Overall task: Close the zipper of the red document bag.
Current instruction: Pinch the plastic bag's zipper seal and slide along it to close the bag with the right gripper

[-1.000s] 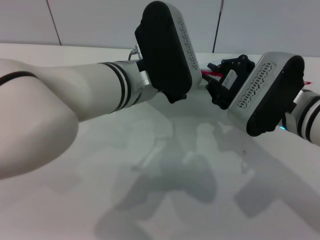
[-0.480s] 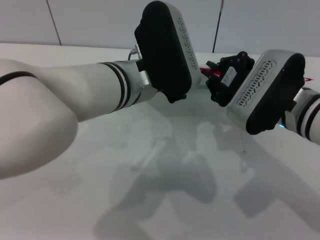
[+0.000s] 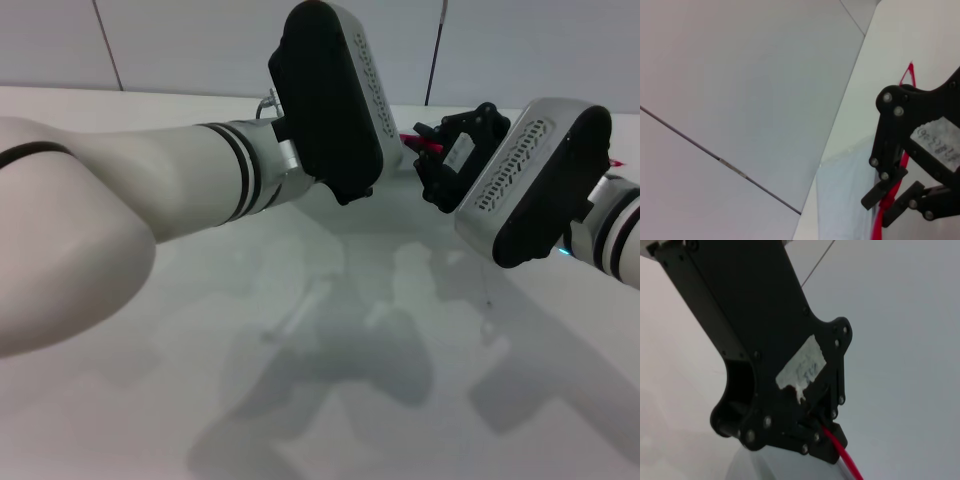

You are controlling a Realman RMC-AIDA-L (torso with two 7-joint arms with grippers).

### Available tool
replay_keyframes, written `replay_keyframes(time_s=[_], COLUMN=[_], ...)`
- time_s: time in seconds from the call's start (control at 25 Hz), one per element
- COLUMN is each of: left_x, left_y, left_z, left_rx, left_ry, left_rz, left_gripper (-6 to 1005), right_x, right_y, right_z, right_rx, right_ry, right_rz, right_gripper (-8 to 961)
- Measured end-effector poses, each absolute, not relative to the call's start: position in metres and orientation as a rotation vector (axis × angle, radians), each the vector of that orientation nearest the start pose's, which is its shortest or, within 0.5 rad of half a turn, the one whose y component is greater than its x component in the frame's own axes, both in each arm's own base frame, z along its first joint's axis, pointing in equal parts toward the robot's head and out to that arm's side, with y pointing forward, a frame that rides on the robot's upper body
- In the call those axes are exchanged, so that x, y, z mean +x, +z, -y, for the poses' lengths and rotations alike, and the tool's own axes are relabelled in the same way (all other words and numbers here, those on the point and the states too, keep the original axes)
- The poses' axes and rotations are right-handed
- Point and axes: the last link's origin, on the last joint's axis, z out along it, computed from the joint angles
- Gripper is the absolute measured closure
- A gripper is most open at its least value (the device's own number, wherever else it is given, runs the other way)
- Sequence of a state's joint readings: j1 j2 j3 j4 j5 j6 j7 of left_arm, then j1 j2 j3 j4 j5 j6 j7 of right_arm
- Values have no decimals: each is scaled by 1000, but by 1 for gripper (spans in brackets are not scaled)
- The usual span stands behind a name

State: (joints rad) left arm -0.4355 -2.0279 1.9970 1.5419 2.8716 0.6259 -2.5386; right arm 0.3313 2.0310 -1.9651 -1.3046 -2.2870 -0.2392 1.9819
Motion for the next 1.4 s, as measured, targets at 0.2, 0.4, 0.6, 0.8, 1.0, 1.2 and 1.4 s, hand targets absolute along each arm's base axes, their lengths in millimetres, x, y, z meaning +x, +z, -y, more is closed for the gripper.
replay_keyframes(time_s=[0.2,0.4,0.6,0.8,1.0,1.2,1.4], left_x=[-100,-101,-104,-107,-114,-122,-127], left_y=[-50,-50,-47,-43,-36,-27,-20], left_z=[-362,-362,-360,-359,-356,-355,-354], left_rx=[-2310,-2309,-2302,-2292,-2275,-2250,-2233], left_ry=[113,114,112,110,112,115,119], left_rz=[-218,-216,-210,-198,-183,-160,-142], left_gripper=[962,961,961,961,961,961,966], right_x=[154,157,164,177,198,215,230], right_y=[-59,-56,-50,-44,-35,-21,-8], right_z=[-367,-368,-372,-377,-385,-394,-399], right_rx=[-2256,-2247,-2228,-2211,-2167,-2118,-2073], right_ry=[94,88,76,47,3,-26,-45], right_rz=[137,127,101,60,4,-54,-105], right_gripper=[858,861,864,865,865,866,858])
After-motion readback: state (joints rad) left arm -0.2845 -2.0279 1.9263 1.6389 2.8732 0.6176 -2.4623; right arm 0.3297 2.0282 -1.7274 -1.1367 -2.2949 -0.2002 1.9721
